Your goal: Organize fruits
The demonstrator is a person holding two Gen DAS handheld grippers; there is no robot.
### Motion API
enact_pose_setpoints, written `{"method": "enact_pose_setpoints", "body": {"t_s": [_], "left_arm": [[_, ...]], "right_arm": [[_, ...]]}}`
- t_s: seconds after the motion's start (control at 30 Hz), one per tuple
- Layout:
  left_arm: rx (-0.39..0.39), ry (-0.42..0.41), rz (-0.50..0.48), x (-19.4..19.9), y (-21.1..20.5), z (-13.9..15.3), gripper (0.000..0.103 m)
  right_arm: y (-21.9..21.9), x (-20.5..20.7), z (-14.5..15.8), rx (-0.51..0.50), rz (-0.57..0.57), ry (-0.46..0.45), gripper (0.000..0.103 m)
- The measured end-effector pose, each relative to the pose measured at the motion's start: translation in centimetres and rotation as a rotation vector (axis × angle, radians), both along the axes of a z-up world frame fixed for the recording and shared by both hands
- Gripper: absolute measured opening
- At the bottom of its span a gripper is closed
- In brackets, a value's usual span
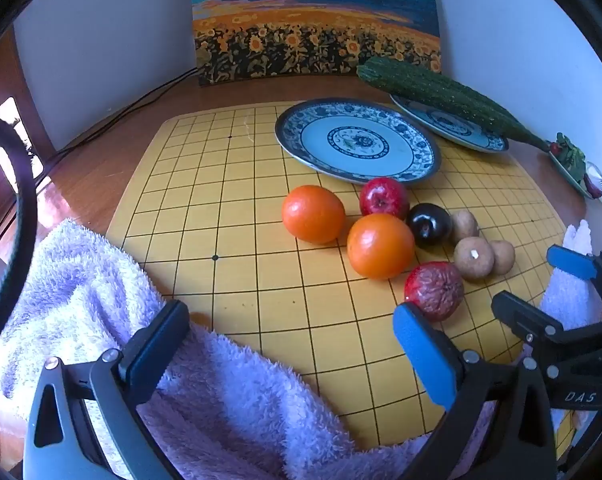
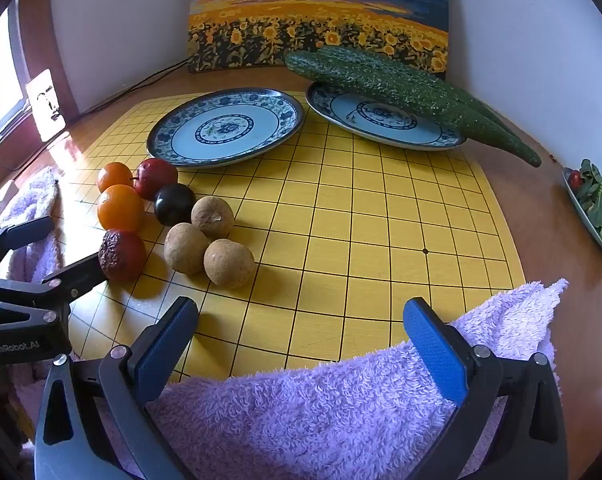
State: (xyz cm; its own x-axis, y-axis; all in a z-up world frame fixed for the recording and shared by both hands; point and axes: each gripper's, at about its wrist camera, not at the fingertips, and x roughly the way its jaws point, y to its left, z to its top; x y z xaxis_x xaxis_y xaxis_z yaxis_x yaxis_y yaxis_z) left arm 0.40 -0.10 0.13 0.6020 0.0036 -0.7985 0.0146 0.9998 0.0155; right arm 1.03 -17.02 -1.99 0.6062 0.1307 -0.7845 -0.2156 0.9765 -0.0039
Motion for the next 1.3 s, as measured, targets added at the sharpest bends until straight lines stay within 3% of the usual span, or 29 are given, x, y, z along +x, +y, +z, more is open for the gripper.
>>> {"method": "enact_pose_setpoints", "body": {"t_s": [1.3], "left_arm": [[0.0,-0.006,0.001,-0.19,0.02,-0.04,0.103]], "right_arm": [[-0.04,-0.06,0.0,0.0,0.002,-0.003,0.103]]}}
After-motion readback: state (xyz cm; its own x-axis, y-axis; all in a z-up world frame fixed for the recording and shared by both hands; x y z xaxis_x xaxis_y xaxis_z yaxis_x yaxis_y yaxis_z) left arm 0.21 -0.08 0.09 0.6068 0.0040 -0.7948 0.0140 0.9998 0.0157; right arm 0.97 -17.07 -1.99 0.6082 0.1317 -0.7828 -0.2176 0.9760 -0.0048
